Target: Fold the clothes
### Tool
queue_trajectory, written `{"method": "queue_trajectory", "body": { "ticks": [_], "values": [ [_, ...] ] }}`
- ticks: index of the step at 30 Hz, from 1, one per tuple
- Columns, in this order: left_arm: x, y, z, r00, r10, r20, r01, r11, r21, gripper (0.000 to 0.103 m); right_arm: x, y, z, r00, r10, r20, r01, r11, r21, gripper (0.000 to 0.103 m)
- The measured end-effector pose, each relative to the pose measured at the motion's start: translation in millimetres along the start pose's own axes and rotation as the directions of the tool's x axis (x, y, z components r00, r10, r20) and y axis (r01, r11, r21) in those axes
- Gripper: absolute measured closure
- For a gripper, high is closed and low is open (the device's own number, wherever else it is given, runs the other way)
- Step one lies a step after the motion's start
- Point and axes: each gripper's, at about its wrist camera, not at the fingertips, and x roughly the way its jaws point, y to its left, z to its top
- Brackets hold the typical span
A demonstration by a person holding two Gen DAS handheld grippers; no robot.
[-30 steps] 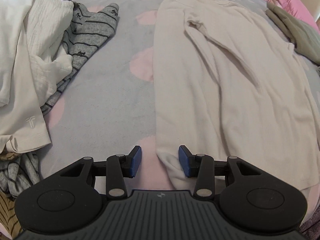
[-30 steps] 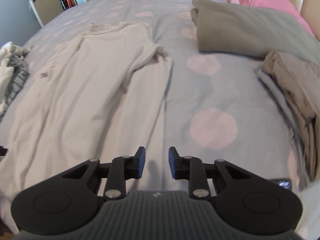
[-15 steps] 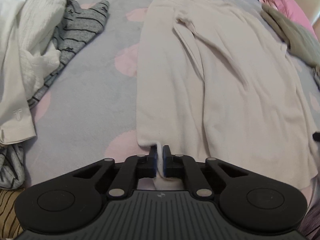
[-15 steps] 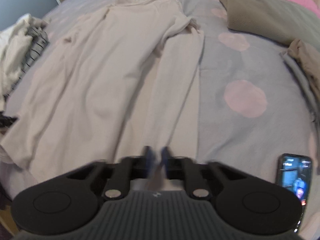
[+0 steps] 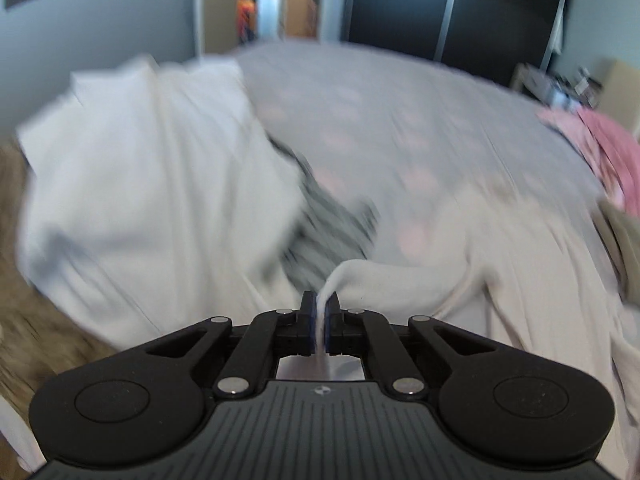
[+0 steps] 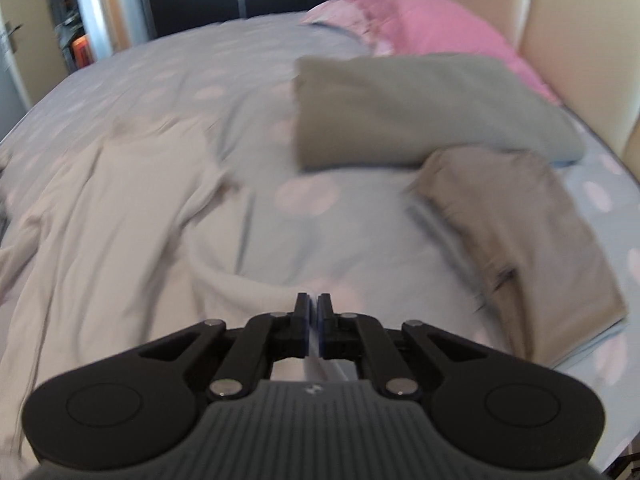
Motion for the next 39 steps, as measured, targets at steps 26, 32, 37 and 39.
{"method": "queue_trajectory", "body": {
  "ticks": [26,32,37,39],
  "values": [
    [36.7,54.8,30.6,0.979,0.204,0.026,-0.204,0.979,-0.016,0.098,-13.6,-43.1,52.6,0.985,-0.024,0.170,0.016,0.999,0.050,0.099],
    [35.9,38.6,25.8,0.979,0.204,0.024,-0.205,0.978,0.036,0.085,-13.7,-9.2,21.5,0.985,0.166,0.043,-0.163,0.984,-0.078,0.099],
    [34.2,28.7,23.9,0.983,0.181,0.015,-0.182,0.983,0.040,0.084,-7.5,55.1,-19.1,0.958,0.266,-0.109,-0.286,0.926,-0.247,0.099],
    [34.8,22.8,21.1,0.984,0.178,0.012,-0.178,0.982,0.061,0.084,-8.3,83.9,-37.0,0.948,0.282,-0.148,-0.317,0.886,-0.339,0.099]
  ]
}}
